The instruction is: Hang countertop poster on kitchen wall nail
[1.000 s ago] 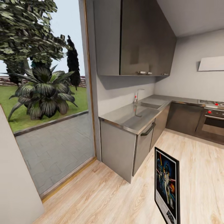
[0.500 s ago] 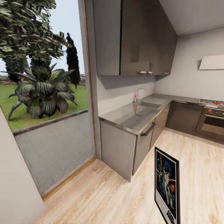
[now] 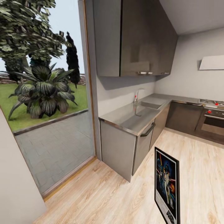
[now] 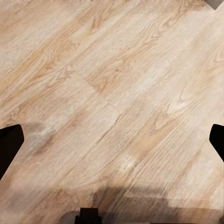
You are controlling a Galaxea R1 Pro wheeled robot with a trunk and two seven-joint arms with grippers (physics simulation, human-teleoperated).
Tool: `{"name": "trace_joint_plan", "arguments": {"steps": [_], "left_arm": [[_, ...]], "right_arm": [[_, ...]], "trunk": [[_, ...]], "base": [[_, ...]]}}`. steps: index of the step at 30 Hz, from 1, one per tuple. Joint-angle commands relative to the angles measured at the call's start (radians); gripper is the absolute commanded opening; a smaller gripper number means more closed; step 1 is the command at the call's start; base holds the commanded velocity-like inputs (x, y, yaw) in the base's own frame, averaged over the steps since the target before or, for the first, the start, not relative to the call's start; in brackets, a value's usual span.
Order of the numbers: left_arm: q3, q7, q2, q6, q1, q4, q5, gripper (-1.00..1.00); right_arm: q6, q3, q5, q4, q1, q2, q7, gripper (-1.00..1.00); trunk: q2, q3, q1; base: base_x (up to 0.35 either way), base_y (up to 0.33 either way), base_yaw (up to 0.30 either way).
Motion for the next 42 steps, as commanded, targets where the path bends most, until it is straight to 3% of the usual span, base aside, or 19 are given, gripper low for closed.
{"name": "trace_joint_plan", "arguments": {"steps": [1,42], "left_arm": [[0.003,-0.006,0.0,0.0,0.0,-0.001,0.0,1.0],[0.003,-0.006,0.0,0.0,0.0,-0.001,-0.001,1.0]], "right_arm": [[0.001,-0.002,-0.012,-0.001,0.0,0.0,0.011,-1.0],[0.001,-0.002,-0.01,0.0,0.0,0.0,0.011,-1.0]], "trunk": [[0.007,0.002,-0.004],[0.294,0.131,-0.161]], "base": [[0.0,0.0,0.0],[0.0,0.0,0.0]]}}
